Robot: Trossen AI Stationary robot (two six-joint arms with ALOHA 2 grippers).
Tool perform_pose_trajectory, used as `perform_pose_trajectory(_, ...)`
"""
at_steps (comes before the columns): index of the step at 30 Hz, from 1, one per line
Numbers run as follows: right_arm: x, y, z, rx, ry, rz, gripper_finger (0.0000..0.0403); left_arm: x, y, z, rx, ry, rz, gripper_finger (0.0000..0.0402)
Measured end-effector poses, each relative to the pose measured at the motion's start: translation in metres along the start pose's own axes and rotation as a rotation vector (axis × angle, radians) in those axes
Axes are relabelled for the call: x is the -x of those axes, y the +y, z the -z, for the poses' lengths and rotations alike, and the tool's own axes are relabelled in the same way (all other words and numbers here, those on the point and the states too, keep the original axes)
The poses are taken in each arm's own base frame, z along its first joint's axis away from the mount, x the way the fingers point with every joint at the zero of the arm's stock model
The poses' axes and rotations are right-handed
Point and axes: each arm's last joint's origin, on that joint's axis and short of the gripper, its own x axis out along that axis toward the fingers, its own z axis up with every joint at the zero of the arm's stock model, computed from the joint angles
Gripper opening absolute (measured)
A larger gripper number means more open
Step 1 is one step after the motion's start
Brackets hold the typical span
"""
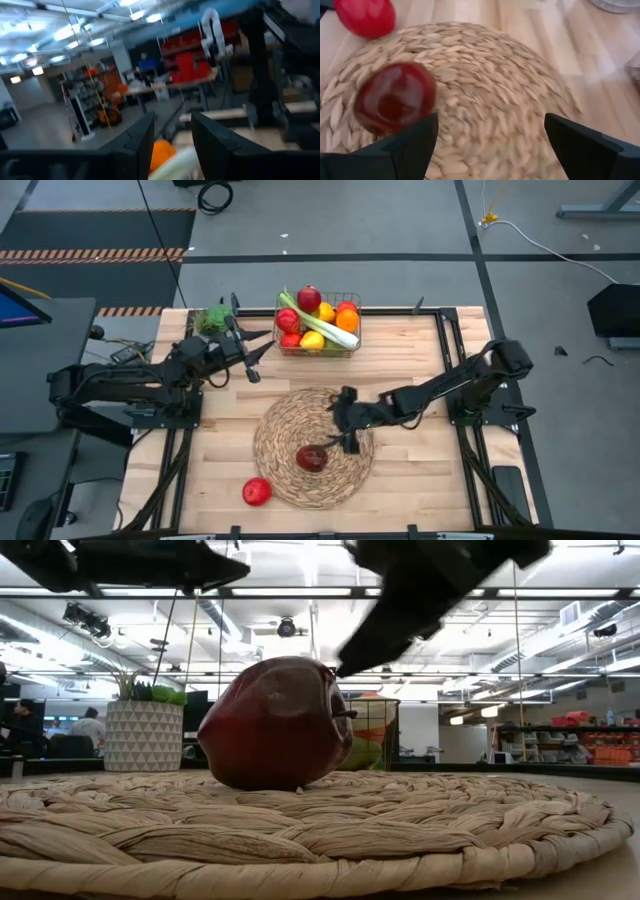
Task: Build produce basket
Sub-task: Put the apple into the wire basket
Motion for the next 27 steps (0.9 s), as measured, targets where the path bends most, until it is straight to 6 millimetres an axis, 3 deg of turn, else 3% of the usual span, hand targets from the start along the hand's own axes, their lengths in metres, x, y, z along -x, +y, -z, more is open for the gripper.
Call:
perform_pose_trajectory(6, -0.037, 0.032, -0.013, 0.089, 0.176, -0.024, 0.0357, 0.015, 0.001, 0.001, 0.049, -0.049, 0.057, 0.0138)
perform_pose_trajectory(10, -0.049, 0.045, -0.019, 0.143, 0.329, -0.031, 0.0357, 0.024, 0.001, 0.002, 0.066, -0.047, 0.063, 0.0132)
perform_pose_trajectory(14, -0.048, 0.049, -0.03, 0.141, 0.384, -0.022, 0.0358, 0.033, 0.002, 0.001, 0.086, -0.046, 0.07, 0.0128)
perform_pose_trajectory(19, -0.031, 0.055, -0.042, 0.073, 0.382, -0.049, 0.0357, 0.041, 0.002, -0.004, 0.129, -0.047, 0.098, 0.013)
perform_pose_trajectory(22, -0.019, 0.065, -0.047, 0.042, 0.352, -0.085, 0.0357, 0.044, 0.0, -0.002, 0.167, -0.017, 0.121, 0.013)
perform_pose_trajectory(27, -0.016, 0.087, -0.048, 0.02, 0.279, -0.133, 0.0357, 0.045, -0.008, -0.001, 0.215, 0.012, 0.178, 0.0129)
